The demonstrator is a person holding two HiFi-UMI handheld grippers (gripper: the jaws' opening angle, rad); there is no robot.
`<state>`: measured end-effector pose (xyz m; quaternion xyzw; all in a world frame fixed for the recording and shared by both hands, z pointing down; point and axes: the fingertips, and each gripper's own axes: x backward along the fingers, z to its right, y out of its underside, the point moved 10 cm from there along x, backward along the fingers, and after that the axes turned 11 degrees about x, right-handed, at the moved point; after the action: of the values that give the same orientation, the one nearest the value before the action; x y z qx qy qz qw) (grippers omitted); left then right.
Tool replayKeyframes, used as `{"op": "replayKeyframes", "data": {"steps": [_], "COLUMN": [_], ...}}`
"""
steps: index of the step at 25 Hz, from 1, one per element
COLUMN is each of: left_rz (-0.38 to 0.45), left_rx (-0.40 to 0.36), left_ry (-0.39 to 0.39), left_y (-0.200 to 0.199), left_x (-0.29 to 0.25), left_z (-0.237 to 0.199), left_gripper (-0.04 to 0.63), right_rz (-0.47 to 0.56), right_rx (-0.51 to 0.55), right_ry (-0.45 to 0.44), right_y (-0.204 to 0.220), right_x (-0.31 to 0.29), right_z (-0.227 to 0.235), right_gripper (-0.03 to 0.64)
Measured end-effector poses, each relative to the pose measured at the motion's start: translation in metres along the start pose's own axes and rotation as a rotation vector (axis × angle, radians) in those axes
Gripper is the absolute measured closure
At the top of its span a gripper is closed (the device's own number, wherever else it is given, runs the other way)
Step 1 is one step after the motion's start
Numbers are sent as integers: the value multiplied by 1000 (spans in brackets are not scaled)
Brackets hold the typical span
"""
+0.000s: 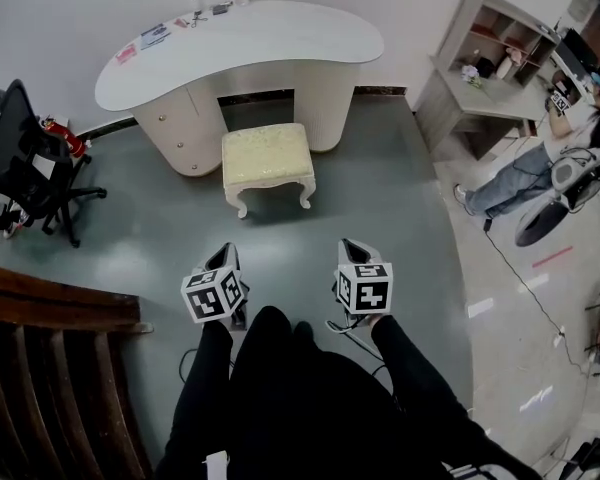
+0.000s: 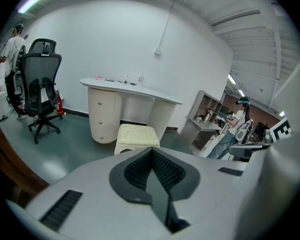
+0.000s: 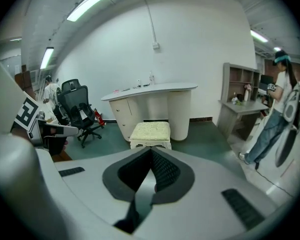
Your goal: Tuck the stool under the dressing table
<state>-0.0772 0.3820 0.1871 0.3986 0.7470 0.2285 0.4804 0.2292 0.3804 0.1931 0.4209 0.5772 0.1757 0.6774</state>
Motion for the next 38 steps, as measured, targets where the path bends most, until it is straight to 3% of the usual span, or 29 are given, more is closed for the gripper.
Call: {"op": "replayKeyframes", "data": {"steps": [11,20,38], "left_rz": [-15,-52,-232], "left_rx": [20,-4,-9], "left_ry": [-5,-17,-57], "left_y": [-11,-43,-81], "left_x": [-31,-93,-235], "left_z": [-9,-29,-77], "left_gripper": [588,588,588], "right_rz": [-45,-71,-265], "right_rx": [30,26,-9], "right_ry": [-9,-6,-18], "right_y": [-9,-44,-74], "right_x": [-30,-90,-230], "right_z": [3,8,22], "right_gripper": [612,612,612]}}
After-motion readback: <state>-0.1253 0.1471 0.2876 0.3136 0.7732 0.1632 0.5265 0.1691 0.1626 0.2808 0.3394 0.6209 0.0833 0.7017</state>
